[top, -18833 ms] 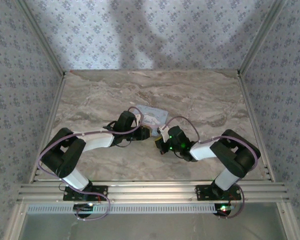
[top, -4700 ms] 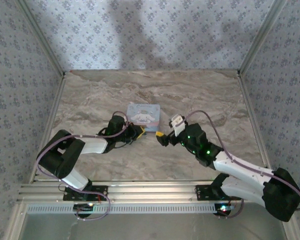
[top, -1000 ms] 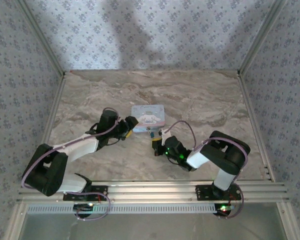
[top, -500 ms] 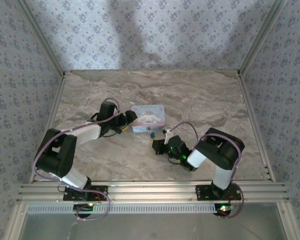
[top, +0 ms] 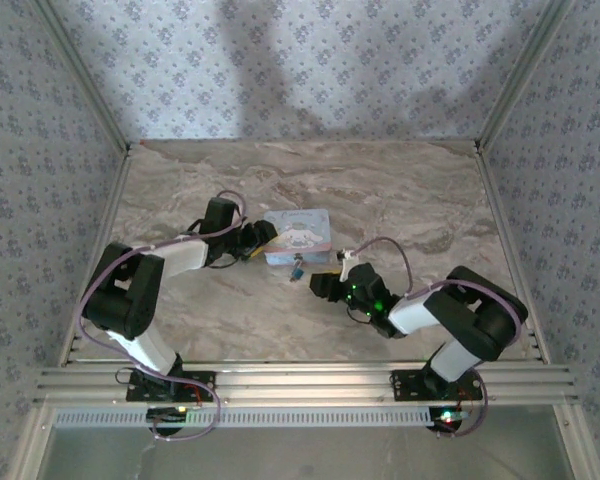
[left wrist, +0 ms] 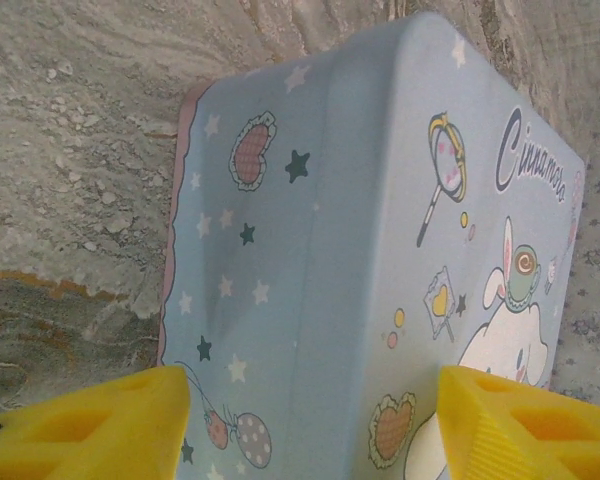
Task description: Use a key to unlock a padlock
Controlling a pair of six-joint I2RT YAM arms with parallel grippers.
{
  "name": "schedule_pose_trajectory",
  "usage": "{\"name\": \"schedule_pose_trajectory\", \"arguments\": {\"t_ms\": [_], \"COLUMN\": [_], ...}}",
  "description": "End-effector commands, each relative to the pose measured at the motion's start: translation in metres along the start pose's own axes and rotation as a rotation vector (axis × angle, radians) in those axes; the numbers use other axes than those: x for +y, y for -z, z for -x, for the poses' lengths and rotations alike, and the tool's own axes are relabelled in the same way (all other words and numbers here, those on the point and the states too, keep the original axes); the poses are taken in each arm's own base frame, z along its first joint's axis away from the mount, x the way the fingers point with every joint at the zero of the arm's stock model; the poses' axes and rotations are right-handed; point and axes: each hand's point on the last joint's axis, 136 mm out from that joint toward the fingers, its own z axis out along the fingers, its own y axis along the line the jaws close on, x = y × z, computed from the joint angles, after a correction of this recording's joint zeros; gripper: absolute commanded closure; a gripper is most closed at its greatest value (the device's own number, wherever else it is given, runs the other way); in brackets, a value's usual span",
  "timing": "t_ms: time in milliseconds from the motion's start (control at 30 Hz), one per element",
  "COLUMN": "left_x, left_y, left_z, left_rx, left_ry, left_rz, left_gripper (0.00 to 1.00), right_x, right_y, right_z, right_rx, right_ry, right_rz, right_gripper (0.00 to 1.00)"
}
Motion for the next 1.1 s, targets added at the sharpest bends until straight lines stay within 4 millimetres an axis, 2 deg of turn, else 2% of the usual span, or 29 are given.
{"name": "schedule_pose_trajectory", "arguments": {"t_ms": [0,100,267,400,633,733,933,1067], "left_x": [0.037,0.042,0.050,0.051,0.045,0.045,0.045,0.044], "left_y": [-0.003,0.000,0.004,0.009,0.013,0.013,0.013,0.013], "left_z": [-0.025,-0.033,-0.047,-0.050,-0.047,-0.048,-0.050,-0.050], "left_rx": [0.061,0.069,0.080,0.077,0.063,0.064,0.066,0.066], "left_ry": [0.027,0.027,0.029,0.028,0.026,0.027,0.030,0.030], "left_rz": [0.104,0.116,0.137,0.143,0.139,0.138,0.140,0.141], "left_gripper": [0.37,0.37,0.38,0.38,0.37,0.38,0.38,0.38], "right_x": [0.017,0.023,0.018,0.011,0.006,0.010,0.023,0.021], "right_y": [-0.005,-0.011,-0.024,-0.030,-0.016,-0.012,-0.027,-0.038], "right_z": [0.005,0.018,0.040,0.052,0.033,0.025,0.017,0.017], "right_rx": [0.054,0.049,0.044,0.040,0.066,0.077,0.116,0.124], "right_ry": [0.053,0.045,0.058,0.049,0.045,0.049,0.056,0.043], "right_rz": [0.102,0.152,0.177,0.181,0.180,0.224,0.286,0.276], "right_gripper": [0.47,0.44,0.42,0.42,0.42,0.41,0.37,0.37]}}
